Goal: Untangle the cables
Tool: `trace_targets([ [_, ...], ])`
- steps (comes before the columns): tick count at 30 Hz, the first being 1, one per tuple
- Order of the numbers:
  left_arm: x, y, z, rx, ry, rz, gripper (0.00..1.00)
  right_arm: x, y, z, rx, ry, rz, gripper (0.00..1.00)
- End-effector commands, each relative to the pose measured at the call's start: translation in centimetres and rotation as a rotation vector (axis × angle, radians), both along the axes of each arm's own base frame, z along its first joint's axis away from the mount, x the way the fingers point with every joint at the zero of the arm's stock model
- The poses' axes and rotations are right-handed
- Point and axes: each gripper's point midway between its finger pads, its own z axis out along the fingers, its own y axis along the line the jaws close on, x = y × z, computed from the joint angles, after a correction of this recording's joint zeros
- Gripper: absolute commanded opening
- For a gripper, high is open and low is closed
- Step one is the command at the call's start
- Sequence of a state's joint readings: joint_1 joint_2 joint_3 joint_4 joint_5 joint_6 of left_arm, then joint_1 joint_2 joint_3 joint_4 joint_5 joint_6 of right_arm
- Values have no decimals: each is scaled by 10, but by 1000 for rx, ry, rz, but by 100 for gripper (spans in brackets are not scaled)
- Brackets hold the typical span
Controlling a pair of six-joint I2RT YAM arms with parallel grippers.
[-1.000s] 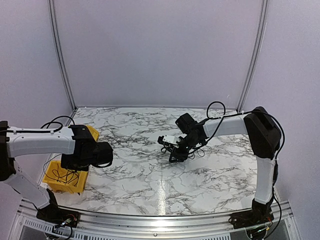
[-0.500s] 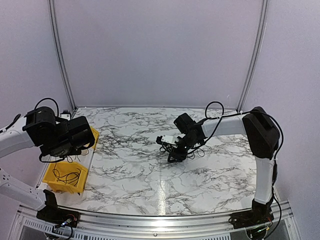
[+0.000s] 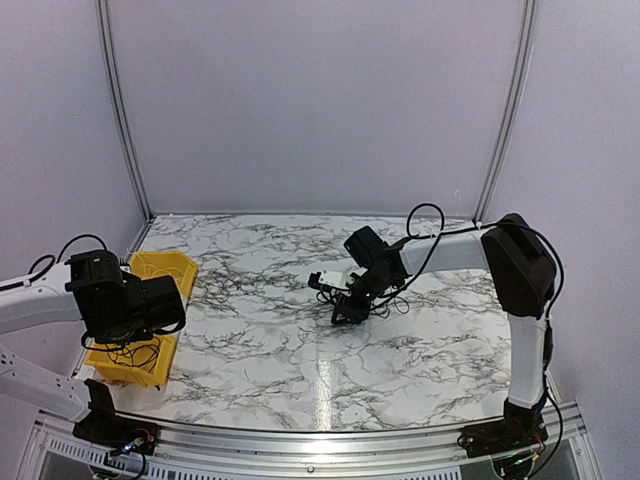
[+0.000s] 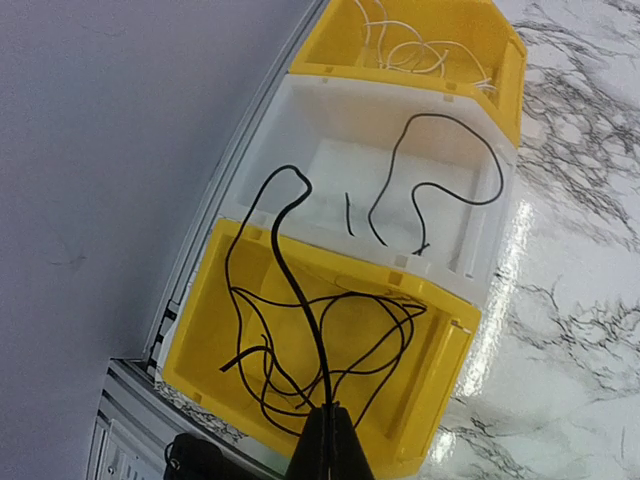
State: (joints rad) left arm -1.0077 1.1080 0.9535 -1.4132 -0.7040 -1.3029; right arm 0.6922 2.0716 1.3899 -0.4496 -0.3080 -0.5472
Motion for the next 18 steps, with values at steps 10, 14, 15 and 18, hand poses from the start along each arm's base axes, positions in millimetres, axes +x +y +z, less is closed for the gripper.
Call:
trace_targets([
  [10,19,19,-56,151,36,115,0,-24,0,-17,-45,72,35,51],
  [14,8,18,-79,95,79,126,0,-24,0,-16,-41,72,37,51],
  [15,7,18,-80,91,82,126,7,-24,1,-16,-42,74,39,51],
  [18,11,10,-73,65,84,100,26,-25,1,-18,-43,78,41,51],
])
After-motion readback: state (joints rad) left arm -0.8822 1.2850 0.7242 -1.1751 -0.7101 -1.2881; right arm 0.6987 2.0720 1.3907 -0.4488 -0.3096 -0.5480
